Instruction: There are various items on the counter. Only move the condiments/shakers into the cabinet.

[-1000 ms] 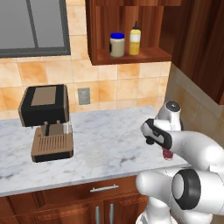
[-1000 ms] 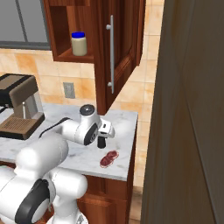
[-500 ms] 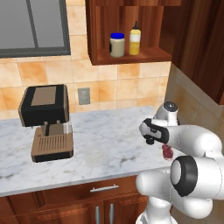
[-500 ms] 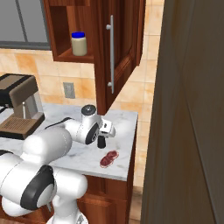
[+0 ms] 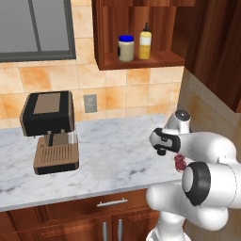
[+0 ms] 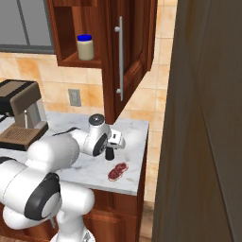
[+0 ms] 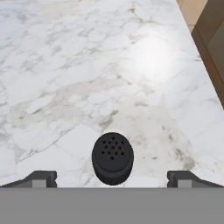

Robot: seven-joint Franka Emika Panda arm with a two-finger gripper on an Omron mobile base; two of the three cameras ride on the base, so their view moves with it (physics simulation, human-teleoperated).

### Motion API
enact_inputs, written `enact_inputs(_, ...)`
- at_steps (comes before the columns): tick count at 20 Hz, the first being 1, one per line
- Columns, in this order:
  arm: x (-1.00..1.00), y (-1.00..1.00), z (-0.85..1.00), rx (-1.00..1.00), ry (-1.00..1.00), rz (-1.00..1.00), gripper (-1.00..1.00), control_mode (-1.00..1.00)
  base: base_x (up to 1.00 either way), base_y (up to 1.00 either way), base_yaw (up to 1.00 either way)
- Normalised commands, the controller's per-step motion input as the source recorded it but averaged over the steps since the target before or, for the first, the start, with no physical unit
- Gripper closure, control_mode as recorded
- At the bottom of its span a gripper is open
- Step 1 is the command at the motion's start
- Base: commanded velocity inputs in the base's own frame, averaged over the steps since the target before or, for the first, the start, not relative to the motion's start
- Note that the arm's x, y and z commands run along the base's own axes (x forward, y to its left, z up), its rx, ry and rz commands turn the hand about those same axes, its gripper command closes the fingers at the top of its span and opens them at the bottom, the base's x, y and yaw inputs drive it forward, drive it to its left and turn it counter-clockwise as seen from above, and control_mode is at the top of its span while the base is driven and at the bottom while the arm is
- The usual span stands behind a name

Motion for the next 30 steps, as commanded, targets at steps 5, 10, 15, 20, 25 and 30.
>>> enact_inputs(5, 0.07, 0.00, -0.05, 0.00, 0.00, 0.00, -1.00, -1.00, 0.00, 0.00, 0.00)
enact_inputs(10, 0.04, 0.00, 0.00, 0.00, 0.00, 0.00, -1.00, -1.00, 0.00, 0.00, 0.00)
enact_inputs(15, 0.02, 0.00, 0.00, 0.00, 0.00, 0.00, -1.00, -1.00, 0.00, 0.00, 0.00)
enact_inputs(20, 0.04, 0.00, -0.03, 0.00, 0.00, 0.00, -1.00, -1.00, 0.00, 0.00, 0.00)
enact_inputs(25, 0.06, 0.00, -0.09, 0.00, 0.00, 0.00, -1.00, -1.00, 0.00, 0.00, 0.00)
enact_inputs(30, 0.07, 0.00, -0.07, 0.00, 0.00, 0.00, -1.00, -1.00, 0.00, 0.00, 0.00)
